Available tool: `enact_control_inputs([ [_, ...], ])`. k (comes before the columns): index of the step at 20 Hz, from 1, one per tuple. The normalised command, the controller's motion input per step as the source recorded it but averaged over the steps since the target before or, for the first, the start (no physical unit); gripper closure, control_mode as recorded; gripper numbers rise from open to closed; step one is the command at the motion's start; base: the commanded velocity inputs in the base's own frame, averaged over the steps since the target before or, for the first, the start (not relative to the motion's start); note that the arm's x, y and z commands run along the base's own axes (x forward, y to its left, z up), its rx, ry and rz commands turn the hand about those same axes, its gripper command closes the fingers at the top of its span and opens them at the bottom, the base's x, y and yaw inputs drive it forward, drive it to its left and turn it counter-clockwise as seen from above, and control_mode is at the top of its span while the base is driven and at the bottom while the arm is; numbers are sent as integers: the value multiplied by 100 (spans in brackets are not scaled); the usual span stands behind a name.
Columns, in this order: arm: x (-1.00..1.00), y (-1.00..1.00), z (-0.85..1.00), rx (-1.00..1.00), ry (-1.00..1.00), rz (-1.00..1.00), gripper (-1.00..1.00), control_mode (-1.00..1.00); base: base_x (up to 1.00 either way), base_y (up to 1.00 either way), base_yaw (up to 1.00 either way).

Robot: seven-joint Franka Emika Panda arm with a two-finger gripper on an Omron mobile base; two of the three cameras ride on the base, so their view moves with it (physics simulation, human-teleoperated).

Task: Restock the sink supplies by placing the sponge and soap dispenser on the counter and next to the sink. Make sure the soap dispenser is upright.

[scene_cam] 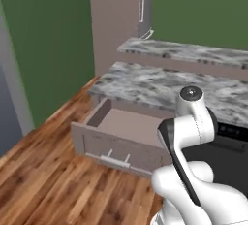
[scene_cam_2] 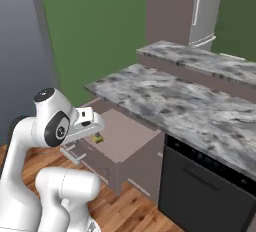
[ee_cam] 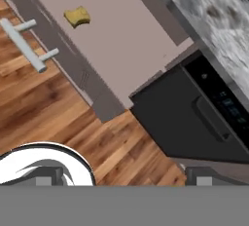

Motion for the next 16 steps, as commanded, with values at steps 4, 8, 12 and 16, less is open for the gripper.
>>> enact_control_inputs([
  [4, 0, 0, 0, 0, 0, 0, -100, 100, 16, 69, -54],
  [8, 0, 0, 0, 0, 0, 0, -100, 100, 4, 68, -55],
  [12, 0, 0, 0, 0, 0, 0, -100, 100, 0, 57, -48],
  [16, 0, 0, 0, 0, 0, 0, -100, 100, 0, 56, -37],
])
